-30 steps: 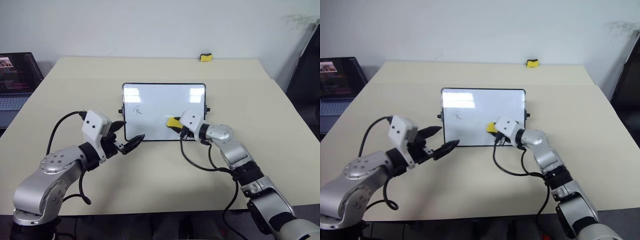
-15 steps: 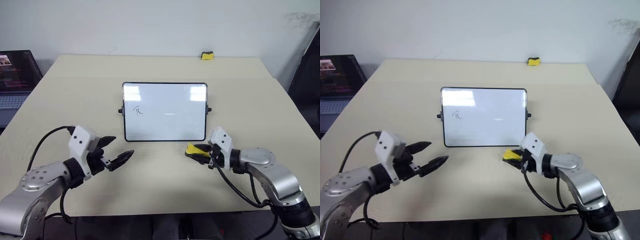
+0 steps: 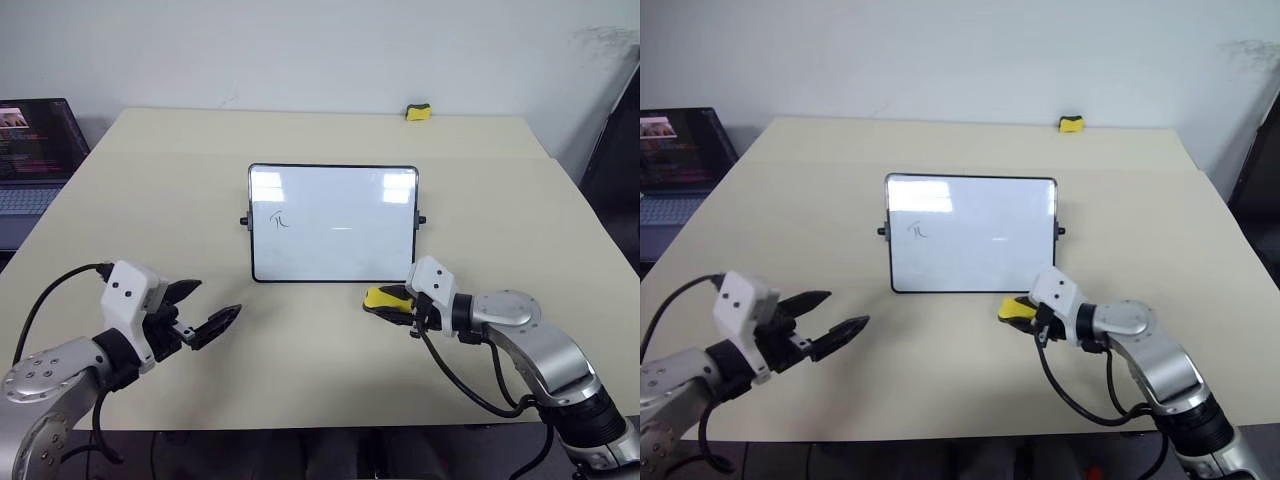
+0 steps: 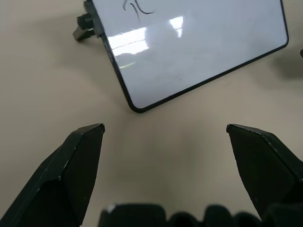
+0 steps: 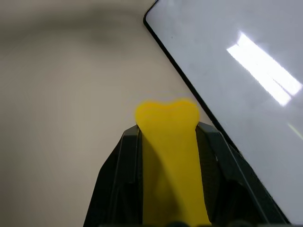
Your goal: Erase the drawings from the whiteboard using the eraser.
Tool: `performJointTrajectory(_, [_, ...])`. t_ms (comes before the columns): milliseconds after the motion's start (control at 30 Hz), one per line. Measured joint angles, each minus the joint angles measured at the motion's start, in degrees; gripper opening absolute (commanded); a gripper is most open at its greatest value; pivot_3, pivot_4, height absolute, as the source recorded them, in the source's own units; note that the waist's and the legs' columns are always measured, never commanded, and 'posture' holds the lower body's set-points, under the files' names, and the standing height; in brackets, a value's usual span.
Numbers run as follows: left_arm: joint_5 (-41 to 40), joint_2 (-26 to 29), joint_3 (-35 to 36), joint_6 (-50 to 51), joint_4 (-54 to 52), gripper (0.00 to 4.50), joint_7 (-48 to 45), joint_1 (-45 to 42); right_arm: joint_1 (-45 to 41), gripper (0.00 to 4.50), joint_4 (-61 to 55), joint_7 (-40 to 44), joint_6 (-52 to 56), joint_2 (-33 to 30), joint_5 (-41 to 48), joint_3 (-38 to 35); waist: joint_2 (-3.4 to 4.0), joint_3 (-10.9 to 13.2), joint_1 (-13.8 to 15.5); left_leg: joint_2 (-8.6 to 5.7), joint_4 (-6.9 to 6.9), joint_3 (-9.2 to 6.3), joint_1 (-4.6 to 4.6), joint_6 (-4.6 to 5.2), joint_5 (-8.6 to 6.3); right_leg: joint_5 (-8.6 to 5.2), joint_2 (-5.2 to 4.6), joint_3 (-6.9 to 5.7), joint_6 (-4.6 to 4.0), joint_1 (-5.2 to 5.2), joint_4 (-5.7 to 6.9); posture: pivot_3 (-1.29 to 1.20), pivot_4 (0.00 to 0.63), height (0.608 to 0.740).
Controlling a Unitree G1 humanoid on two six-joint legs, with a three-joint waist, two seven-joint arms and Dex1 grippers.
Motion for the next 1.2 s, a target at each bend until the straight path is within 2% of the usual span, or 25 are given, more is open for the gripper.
performJointTrajectory(133, [0.1,0.0,0.0,0.0,0.0,4.50,1.4,-0.4,-2.5,1.17,2.2,1.0,-5.2,1.2,-0.7,0.4,0.00,0.0,0.0,0.00,0.01,0.00,0.02,0.00,0.00,0.05,0.00,0.02,-0.07,0.01,0.03,0.00,0.150,0.740])
performJointTrajectory(233, [0.1,0.0,0.0,0.0,0.0,4.50,1.8,-1.3,-8.0,1.17,6.5,-0.1,-10.8,3.7,-4.6,2.2,0.00,0.0,-0.2,0.00,0.01,0.02,0.06,0.00,0.00,0.06,0.04,0.02,-0.09,0.00,0.10,0.00,0.150,0.740])
performJointTrajectory(433, [0.0,0.4,-0.5,0.1,1.5,4.50,2.4,-4.6,-21.6,1.17,21.2,-5.2,-20.2,14.7,-14.5,9.7,0.00,0.0,-0.3,0.02,0.02,0.02,0.05,-0.03,0.02,0.13,0.07,0.01,-0.27,-0.02,0.19,0.00,0.150,0.740])
performJointTrajectory(633, [0.0,0.9,-1.4,0.3,2.6,4.50,2.0,-6.2,-33.7,1.17,34.2,-9.4,-25.0,22.9,-19.4,11.1,-0.01,0.0,-0.3,0.03,0.03,0.00,0.04,-0.03,0.02,0.14,-0.01,-0.01,-0.28,-0.02,0.22,0.00,0.150,0.740])
performJointTrajectory(800, [1.1,1.2,-4.2,0.2,5.6,4.50,1.6,-10.2,-42.2,1.17,48.7,-16.2,-30.7,27.9,-23.2,10.9,-0.05,0.0,-0.2,0.04,0.03,0.00,0.05,-0.03,0.02,0.15,-0.01,-0.04,-0.30,-0.01,0.26,0.00,0.150,0.740])
performJointTrajectory(1100, [2.9,2.2,-7.5,0.1,8.7,4.50,1.5,-14.9,-49.9,1.17,70.0,-24.3,-38.1,31.4,-28.0,10.9,-0.05,0.0,-0.7,0.10,0.02,0.03,0.01,-0.04,0.02,0.15,-0.11,-0.02,-0.30,-0.05,0.26,0.00,0.150,0.740])
performJointTrajectory(1200, [3.0,2.1,-8.1,0.1,8.8,4.50,1.5,-15.8,-51.4,1.17,75.3,-24.5,-39.5,31.8,-29.9,11.4,-0.07,0.0,-0.9,0.16,0.02,0.05,0.02,-0.04,0.02,0.15,-0.14,-0.01,-0.30,-0.04,0.25,0.00,0.150,0.740])
